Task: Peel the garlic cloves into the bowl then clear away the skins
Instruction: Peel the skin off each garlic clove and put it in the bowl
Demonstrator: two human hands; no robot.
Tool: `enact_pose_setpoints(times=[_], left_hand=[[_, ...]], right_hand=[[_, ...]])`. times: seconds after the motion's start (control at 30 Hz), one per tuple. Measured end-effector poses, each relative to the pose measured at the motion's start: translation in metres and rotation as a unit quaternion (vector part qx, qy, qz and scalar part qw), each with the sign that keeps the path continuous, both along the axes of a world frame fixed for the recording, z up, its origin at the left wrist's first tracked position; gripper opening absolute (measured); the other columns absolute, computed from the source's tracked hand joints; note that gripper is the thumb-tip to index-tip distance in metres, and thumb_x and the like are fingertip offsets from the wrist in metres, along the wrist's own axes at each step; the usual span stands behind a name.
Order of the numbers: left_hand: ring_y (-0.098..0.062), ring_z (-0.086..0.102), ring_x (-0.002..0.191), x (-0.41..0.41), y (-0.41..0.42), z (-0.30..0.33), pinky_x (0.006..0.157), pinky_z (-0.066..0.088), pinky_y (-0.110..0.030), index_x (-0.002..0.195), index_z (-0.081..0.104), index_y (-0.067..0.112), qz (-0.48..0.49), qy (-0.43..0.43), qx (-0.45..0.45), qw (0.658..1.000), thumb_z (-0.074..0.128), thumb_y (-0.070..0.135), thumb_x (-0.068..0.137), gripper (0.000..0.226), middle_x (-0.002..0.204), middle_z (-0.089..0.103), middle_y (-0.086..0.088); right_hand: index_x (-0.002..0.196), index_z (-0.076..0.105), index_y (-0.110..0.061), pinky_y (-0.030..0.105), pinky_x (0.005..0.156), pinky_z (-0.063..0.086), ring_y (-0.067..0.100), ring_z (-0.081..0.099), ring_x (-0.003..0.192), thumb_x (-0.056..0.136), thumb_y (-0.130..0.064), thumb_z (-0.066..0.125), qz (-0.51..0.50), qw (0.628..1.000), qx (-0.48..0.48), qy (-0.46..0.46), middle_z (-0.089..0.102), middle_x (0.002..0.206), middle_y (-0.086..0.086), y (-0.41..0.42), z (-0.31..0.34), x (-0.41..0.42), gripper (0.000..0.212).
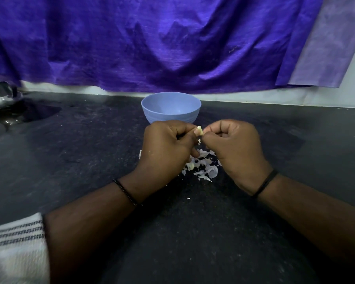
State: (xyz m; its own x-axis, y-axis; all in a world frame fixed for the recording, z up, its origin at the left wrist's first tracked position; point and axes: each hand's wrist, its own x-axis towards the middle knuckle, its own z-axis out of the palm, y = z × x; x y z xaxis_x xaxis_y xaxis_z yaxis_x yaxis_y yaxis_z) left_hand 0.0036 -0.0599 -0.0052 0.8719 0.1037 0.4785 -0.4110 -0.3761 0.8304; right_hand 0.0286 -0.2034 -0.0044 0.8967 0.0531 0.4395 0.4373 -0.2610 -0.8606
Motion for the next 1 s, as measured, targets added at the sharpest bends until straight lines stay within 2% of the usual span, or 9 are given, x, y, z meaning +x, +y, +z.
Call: enact_pose_setpoints(times=[0.07, 0.17, 0.23, 0.3, 0.4, 0.5, 0.63, 0.9, 1.0], left_hand=[[-0.012, 0.064, 0.046, 0.001, 0.000, 0.000, 0.048, 0.054, -0.026, 0.083, 0.076, 0.013, -0.005, 0.025, -0.023, 0.999, 0.066, 0.012, 0.094, 0.015, 0.058, 0.069, -0.002], [-0.025, 0.066, 0.052, 0.004, 0.000, -0.002, 0.054, 0.059, -0.041, 0.083, 0.075, 0.006, -0.021, 0.062, -0.066, 0.996, 0.064, 0.012, 0.095, 0.017, 0.062, 0.070, -0.009], [-0.031, 0.065, 0.056, 0.006, 0.001, -0.002, 0.058, 0.057, -0.045, 0.085, 0.073, 0.000, -0.045, 0.095, -0.111, 0.988, 0.063, 0.011, 0.095, 0.018, 0.069, 0.071, -0.019], [-0.026, 0.064, 0.055, 0.007, 0.002, 0.000, 0.053, 0.054, -0.037, 0.089, 0.071, -0.006, -0.074, 0.124, -0.148, 0.978, 0.062, 0.009, 0.096, 0.019, 0.076, 0.070, -0.024], [-0.019, 0.062, 0.052, 0.007, 0.004, 0.002, 0.045, 0.051, -0.029, 0.093, 0.068, -0.011, -0.096, 0.139, -0.148, 0.974, 0.059, 0.004, 0.096, 0.018, 0.073, 0.069, -0.018], [-0.019, 0.061, 0.053, 0.008, 0.004, 0.002, 0.044, 0.050, -0.029, 0.094, 0.068, -0.010, -0.111, 0.142, -0.132, 0.975, 0.055, 0.002, 0.097, 0.019, 0.066, 0.068, -0.011], [-0.017, 0.061, 0.053, 0.007, 0.005, 0.003, 0.044, 0.049, -0.028, 0.096, 0.069, -0.009, -0.141, 0.134, -0.111, 0.975, 0.054, 0.005, 0.098, 0.021, 0.064, 0.067, -0.012], [-0.015, 0.060, 0.049, 0.009, 0.007, 0.003, 0.042, 0.048, -0.024, 0.103, 0.065, -0.013, -0.162, 0.152, -0.121, 0.967, 0.052, 0.004, 0.099, 0.022, 0.062, 0.066, -0.004], [-0.016, 0.060, 0.050, 0.009, 0.008, 0.002, 0.041, 0.048, -0.024, 0.094, 0.065, -0.011, -0.166, 0.158, -0.135, 0.964, 0.052, 0.004, 0.100, 0.021, 0.068, 0.066, -0.007]], right_hand=[[0.071, 0.071, -0.020, 0.021, 0.051, 0.050, 0.005, 0.061, 0.054, 0.081, -0.007, 0.071, -0.007, 1.000, -0.010, -0.013, 0.071, 0.064, -0.005, 0.001, -0.001, 0.000, 0.016], [0.073, 0.071, -0.017, 0.031, 0.056, 0.055, 0.016, 0.067, 0.061, 0.079, -0.010, 0.070, -0.025, 0.998, -0.040, -0.030, 0.072, 0.067, -0.002, 0.001, -0.003, 0.000, 0.010], [0.074, 0.072, -0.018, 0.030, 0.059, 0.056, 0.013, 0.067, 0.063, 0.079, -0.013, 0.070, -0.027, 0.997, -0.060, -0.037, 0.072, 0.068, -0.004, 0.000, -0.004, 0.000, 0.007], [0.074, 0.071, -0.019, 0.024, 0.059, 0.055, 0.006, 0.066, 0.062, 0.078, -0.017, 0.070, -0.033, 0.995, -0.078, -0.053, 0.071, 0.067, -0.007, -0.002, -0.003, 0.001, 0.005], [0.074, 0.069, -0.019, 0.014, 0.057, 0.048, 0.004, 0.062, 0.064, 0.076, -0.021, 0.070, -0.048, 0.983, -0.134, -0.117, 0.067, 0.067, -0.010, -0.005, -0.002, 0.003, 0.004], [0.076, 0.068, -0.018, 0.020, 0.058, 0.048, 0.008, 0.057, 0.066, 0.079, -0.019, 0.071, -0.046, 0.958, -0.203, -0.197, 0.062, 0.071, -0.011, -0.008, -0.002, 0.004, 0.004], [0.078, 0.066, -0.015, 0.036, 0.059, 0.051, 0.011, 0.057, 0.066, 0.080, -0.016, 0.067, -0.035, 0.942, -0.228, -0.244, 0.061, 0.072, -0.005, -0.009, -0.004, 0.007, 0.003], [0.077, 0.068, -0.017, 0.017, 0.060, 0.047, 0.007, 0.059, 0.068, 0.079, -0.016, 0.072, -0.023, 0.970, -0.161, -0.181, 0.064, 0.073, -0.009, -0.011, -0.004, 0.006, 0.005], [0.076, 0.067, -0.016, 0.014, 0.058, 0.045, 0.005, 0.058, 0.065, 0.079, -0.014, 0.070, -0.033, 0.977, -0.138, -0.162, 0.062, 0.070, -0.011, -0.011, -0.004, 0.006, 0.005]])
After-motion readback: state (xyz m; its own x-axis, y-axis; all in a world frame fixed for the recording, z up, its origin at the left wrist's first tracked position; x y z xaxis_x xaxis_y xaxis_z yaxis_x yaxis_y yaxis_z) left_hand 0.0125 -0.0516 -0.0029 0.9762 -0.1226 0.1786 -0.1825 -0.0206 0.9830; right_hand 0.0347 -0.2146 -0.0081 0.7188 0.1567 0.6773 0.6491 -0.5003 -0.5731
